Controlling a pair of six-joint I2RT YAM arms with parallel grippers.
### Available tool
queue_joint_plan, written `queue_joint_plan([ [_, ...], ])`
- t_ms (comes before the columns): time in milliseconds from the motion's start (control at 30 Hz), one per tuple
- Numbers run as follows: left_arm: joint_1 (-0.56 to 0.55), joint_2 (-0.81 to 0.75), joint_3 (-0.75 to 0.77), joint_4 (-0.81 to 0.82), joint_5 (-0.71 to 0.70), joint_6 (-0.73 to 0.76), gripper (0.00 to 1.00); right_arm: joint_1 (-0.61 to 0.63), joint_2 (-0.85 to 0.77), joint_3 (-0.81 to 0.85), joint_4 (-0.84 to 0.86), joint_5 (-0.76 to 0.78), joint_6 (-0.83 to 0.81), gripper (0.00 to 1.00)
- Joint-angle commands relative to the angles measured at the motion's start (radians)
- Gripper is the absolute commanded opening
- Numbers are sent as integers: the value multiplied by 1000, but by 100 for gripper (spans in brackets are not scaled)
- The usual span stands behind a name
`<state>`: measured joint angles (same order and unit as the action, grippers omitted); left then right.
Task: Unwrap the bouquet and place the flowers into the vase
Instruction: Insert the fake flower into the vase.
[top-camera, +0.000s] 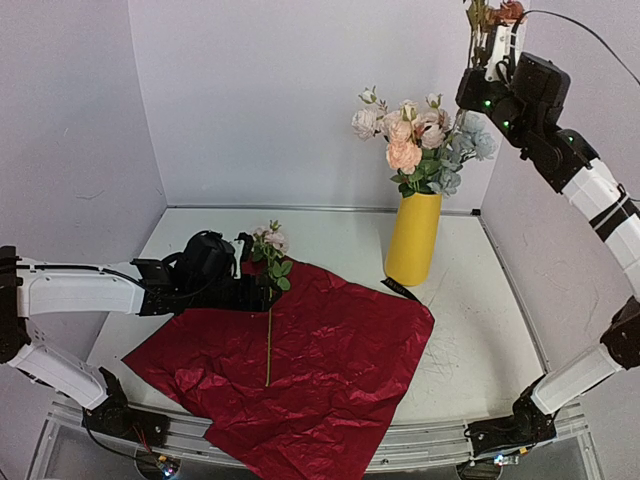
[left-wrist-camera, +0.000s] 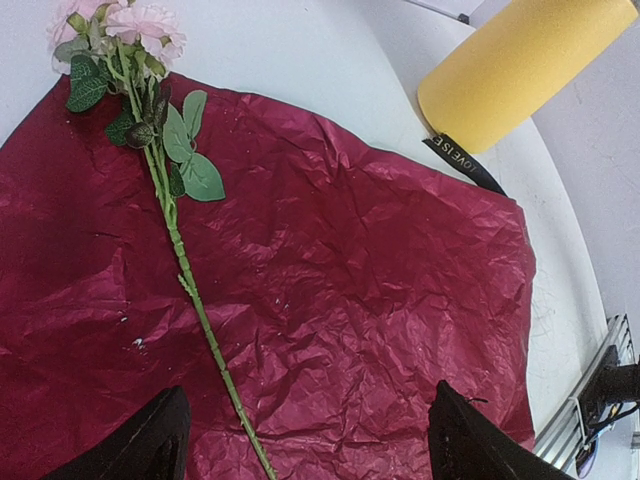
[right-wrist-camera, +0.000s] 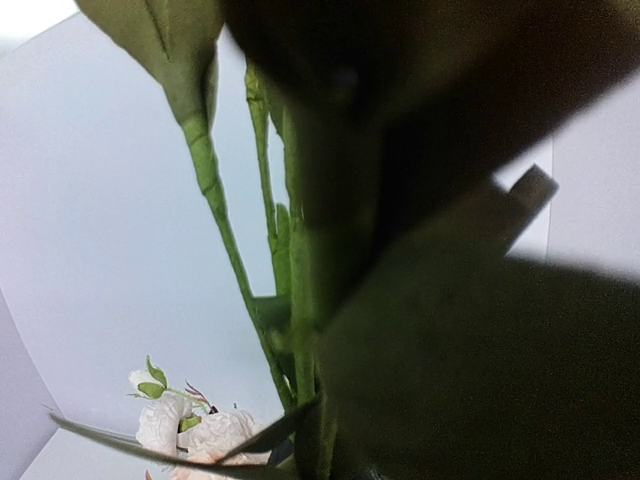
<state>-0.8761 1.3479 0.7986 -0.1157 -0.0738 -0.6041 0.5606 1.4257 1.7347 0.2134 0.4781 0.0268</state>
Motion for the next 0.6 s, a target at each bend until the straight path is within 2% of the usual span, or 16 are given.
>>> queue_joint_plan([
  [0,0,-1,42,1,-6,-3,83,-5,44,63,41,5,8,0],
  [567,-1,16,50,0,-5,0,83,-11,51,-31,8,-1,95,0],
])
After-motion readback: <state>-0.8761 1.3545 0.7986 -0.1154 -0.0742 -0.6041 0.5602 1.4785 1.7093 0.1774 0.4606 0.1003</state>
